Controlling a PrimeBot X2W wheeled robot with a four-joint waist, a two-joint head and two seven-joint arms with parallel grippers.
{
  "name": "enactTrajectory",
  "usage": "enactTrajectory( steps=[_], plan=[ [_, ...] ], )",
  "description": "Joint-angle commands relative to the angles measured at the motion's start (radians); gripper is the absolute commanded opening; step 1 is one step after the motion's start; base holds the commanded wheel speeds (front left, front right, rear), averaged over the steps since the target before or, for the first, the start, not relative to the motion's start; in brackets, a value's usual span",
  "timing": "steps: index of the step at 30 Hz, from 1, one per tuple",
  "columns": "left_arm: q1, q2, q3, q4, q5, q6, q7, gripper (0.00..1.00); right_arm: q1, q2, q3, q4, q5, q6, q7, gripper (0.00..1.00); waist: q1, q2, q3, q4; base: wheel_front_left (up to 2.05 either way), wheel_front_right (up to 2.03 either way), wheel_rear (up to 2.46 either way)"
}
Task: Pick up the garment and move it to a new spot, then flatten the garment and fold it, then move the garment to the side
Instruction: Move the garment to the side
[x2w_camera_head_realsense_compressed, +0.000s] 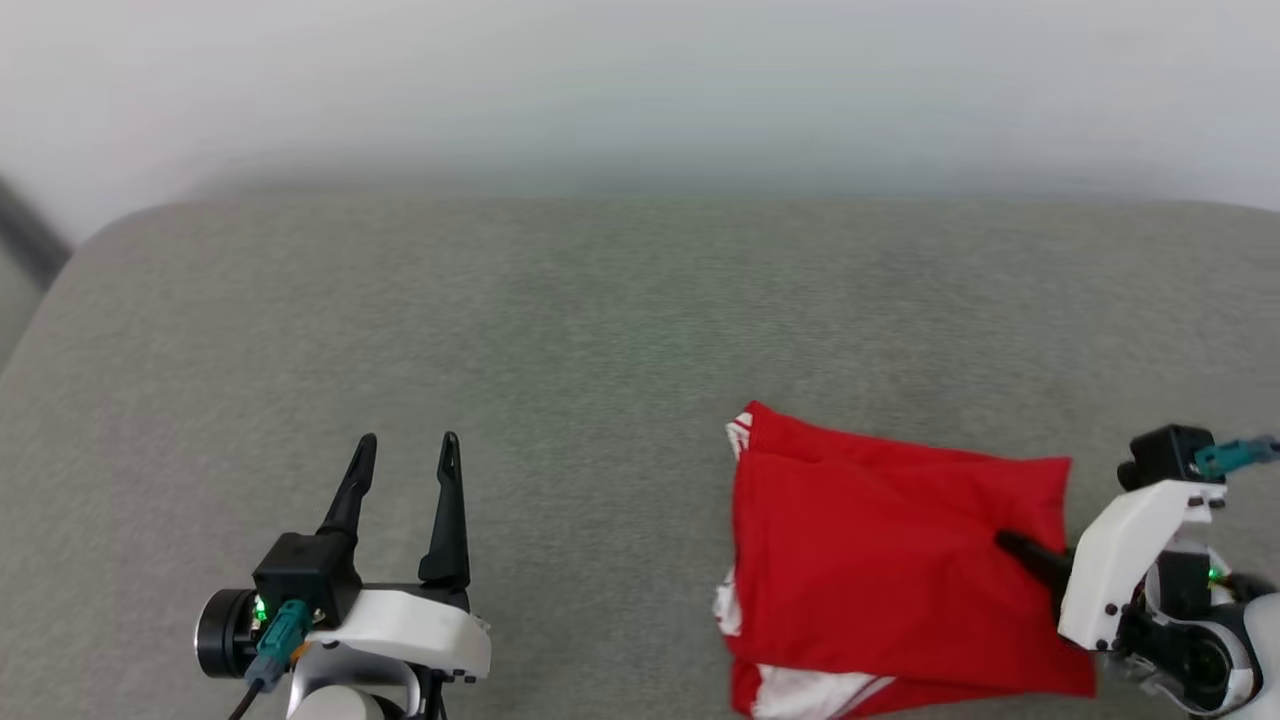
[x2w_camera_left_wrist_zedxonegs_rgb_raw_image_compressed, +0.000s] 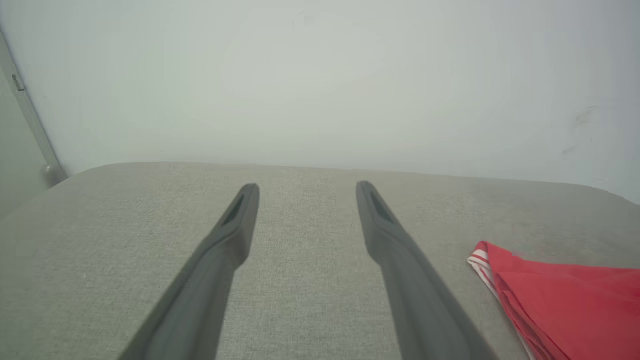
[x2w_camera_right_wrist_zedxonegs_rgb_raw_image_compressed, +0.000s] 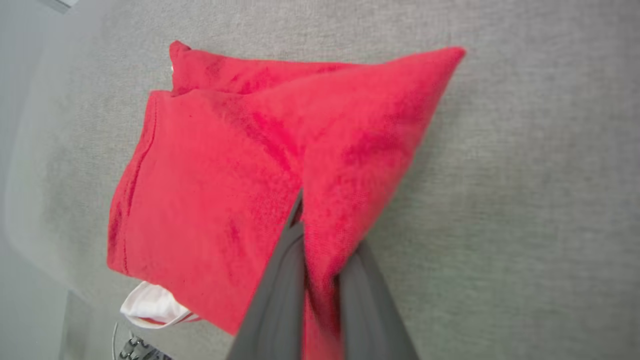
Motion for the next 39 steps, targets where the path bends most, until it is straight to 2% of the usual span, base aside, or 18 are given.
enactTrajectory(
  steps=[1, 4, 8, 13, 18, 22, 29, 33, 35, 36, 37, 38, 39],
  plan=[
    [0.005, -0.001, 0.002, -0.008, 0.009, -0.002, -0.002, 1.00, -0.024, -0.021, 0.020, 0.007, -0.048, 0.000, -0.027, 0.00, 0.0000, 0.0000, -0.015, -0.070, 0.00, 0.00, 0.00],
    [-0.001, -0.006, -0.003, -0.022, 0.016, -0.007, -0.002, 1.00, -0.053, -0.057, 0.058, 0.044, -0.164, 0.000, -0.075, 0.00, 0.0000, 0.0000, -0.005, -0.138, 0.00, 0.00, 0.00],
    [-0.017, -0.014, -0.012, -0.046, 0.031, -0.014, -0.002, 1.00, -0.094, -0.063, 0.074, 0.094, -0.261, -0.001, -0.120, 0.00, 0.0000, 0.0000, 0.024, -0.234, 0.00, 0.00, 0.00],
    [-0.053, -0.013, -0.034, -0.081, 0.053, -0.027, -0.001, 1.00, -0.182, -0.069, 0.074, 0.161, -0.325, -0.001, -0.184, 0.00, 0.0000, 0.0000, 0.107, -0.345, 0.00, 0.00, 0.00],
    [-0.128, 0.010, -0.051, -0.125, 0.087, -0.041, 0.017, 1.00, -0.308, -0.076, 0.042, 0.231, -0.364, -0.001, -0.282, 0.00, 0.0000, 0.0000, 0.235, -0.404, 0.00, 0.00, 0.00],
    [-0.196, 0.021, -0.075, -0.164, 0.120, -0.053, 0.037, 1.00, -0.405, -0.120, -0.022, 0.294, -0.412, -0.001, -0.348, 0.00, 0.0000, 0.0000, 0.348, -0.405, 0.00, 0.00, 0.00],
    [-0.296, 0.042, -0.113, -0.217, 0.169, -0.085, 0.055, 1.00, -0.527, -0.213, -0.184, 0.372, -0.532, -0.001, -0.453, 0.00, 0.0000, 0.0000, 0.489, -0.360, 0.00, 0.00, 0.00],
    [-0.323, 0.047, -0.122, -0.237, 0.186, -0.089, 0.059, 1.00, -0.561, -0.220, -0.246, 0.400, -0.573, -0.001, -0.513, 0.00, 0.0000, 0.0000, 0.538, -0.338, 0.00, 0.00, 0.00],
    [-0.333, 0.049, -0.122, -0.246, 0.187, -0.088, 0.058, 1.00, -0.568, -0.201, -0.275, 0.421, -0.587, -0.001, -0.538, 0.00, 0.0000, 0.0000, 0.555, -0.331, 0.00, 0.00, 0.00],
    [-0.336, 0.050, -0.123, -0.248, 0.188, -0.089, 0.057, 1.00, -0.569, -0.193, -0.289, 0.433, -0.599, -0.001, -0.552, 0.09, 0.0000, 0.0000, 0.561, -0.327, 0.00, 0.00, 0.00],
    [-0.338, 0.050, -0.124, -0.249, 0.189, -0.089, 0.056, 1.00, -0.569, -0.181, -0.304, 0.449, -0.607, -0.001, -0.562, 0.63, 0.0000, 0.0000, 0.565, -0.324, 0.00, 0.00, 0.00],
    [-0.339, 0.051, -0.126, -0.250, 0.189, -0.090, 0.054, 1.00, -0.570, -0.172, -0.318, 0.465, -0.619, -0.001, -0.573, 1.00, 0.0000, 0.0000, 0.568, -0.321, 0.00, 0.00, 0.00],
    [-0.340, 0.052, -0.128, -0.250, 0.191, -0.090, 0.053, 1.00, -0.570, -0.163, -0.330, 0.479, -0.631, -0.001, -0.587, 1.00, 0.0000, 0.0000, 0.569, -0.319, 0.00, 0.00, 0.00]
  ],
)
